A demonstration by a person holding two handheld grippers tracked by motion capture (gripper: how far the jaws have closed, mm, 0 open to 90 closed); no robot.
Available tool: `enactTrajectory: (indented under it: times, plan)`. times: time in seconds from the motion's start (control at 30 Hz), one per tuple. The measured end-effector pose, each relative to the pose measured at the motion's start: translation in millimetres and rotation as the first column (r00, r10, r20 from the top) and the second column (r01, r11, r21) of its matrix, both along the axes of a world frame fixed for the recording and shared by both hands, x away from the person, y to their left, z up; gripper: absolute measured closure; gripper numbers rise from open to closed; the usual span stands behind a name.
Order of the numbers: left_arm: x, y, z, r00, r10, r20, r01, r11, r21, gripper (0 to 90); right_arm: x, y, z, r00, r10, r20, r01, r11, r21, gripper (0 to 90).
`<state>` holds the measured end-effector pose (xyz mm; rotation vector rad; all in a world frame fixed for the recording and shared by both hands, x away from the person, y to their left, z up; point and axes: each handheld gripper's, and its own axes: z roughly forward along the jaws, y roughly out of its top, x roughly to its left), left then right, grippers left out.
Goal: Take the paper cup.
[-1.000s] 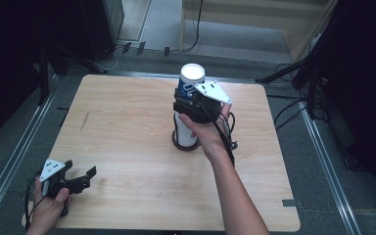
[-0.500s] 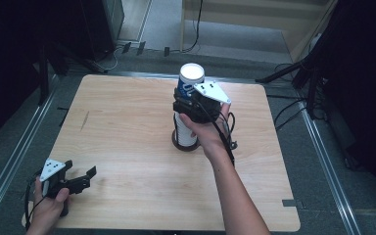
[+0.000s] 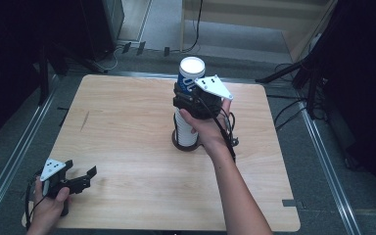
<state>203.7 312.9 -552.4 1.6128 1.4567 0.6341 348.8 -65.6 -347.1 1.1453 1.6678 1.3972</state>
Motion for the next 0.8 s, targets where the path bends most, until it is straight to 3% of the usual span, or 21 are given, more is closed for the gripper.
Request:
enactTrajectory:
  times: [0.43,0.8]
  plan:
    - [2.3,0.0,0.2,0.9999,0.016,0.001,-0.016,0.9999,0.001,7.7,0.1,1.2,18.2,0.9996,0.014,0.026,-0.014,0.9999,0.002,19.8]
    - [2.8,1.2,0.7,0.9992,0.031,0.025,-0.031,0.9995,0.007,7.6,-0.9,2.8,36.5,0.9988,0.017,0.045,-0.018,0.9998,0.011,19.9]
